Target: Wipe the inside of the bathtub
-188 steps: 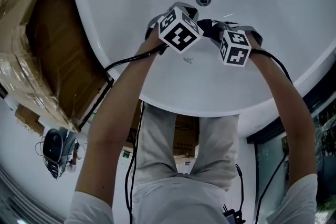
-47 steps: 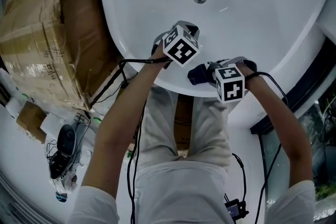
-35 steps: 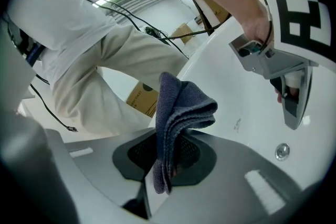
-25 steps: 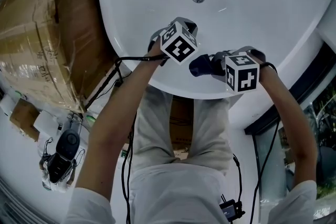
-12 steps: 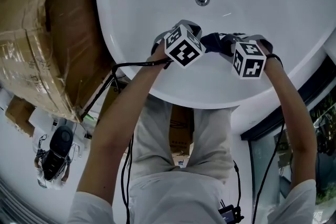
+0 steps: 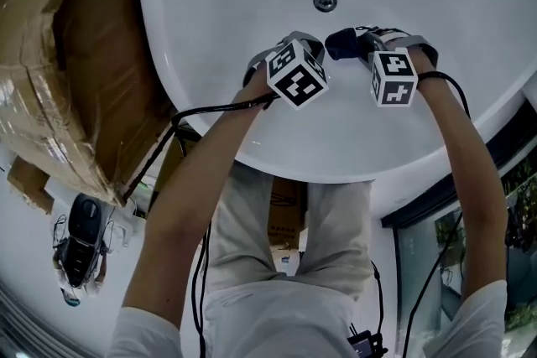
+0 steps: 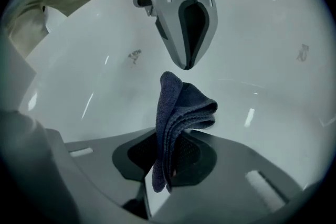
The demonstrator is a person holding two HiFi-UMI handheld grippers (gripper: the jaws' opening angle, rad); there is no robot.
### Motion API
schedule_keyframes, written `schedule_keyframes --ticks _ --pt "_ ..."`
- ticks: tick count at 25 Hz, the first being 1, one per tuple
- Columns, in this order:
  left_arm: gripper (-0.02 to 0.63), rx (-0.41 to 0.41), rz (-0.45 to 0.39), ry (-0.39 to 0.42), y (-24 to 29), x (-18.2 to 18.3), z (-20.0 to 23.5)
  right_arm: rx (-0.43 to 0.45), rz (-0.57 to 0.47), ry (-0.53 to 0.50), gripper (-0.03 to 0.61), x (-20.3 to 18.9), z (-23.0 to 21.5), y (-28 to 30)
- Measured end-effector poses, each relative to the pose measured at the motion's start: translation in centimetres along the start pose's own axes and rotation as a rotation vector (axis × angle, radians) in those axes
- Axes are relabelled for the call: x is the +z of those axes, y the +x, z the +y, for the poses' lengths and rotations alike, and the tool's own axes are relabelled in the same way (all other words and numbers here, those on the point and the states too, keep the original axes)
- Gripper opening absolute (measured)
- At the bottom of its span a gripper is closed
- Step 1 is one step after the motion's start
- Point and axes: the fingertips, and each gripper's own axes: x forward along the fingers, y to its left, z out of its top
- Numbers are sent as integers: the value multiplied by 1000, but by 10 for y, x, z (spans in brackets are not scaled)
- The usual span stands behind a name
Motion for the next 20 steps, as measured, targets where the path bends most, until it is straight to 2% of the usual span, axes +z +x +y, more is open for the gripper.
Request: schedule_keyframes --ticks 3,11,20 --pt "0 5 6 4 9 1 6 -37 31 -29 54 -13 -15 14" --pt "0 3 48 52 38 0 14 -5 84 -65 54 -44 -25 44" --pt "0 13 77 96 60 -6 27 36 113 -80 54 -49 -35 79"
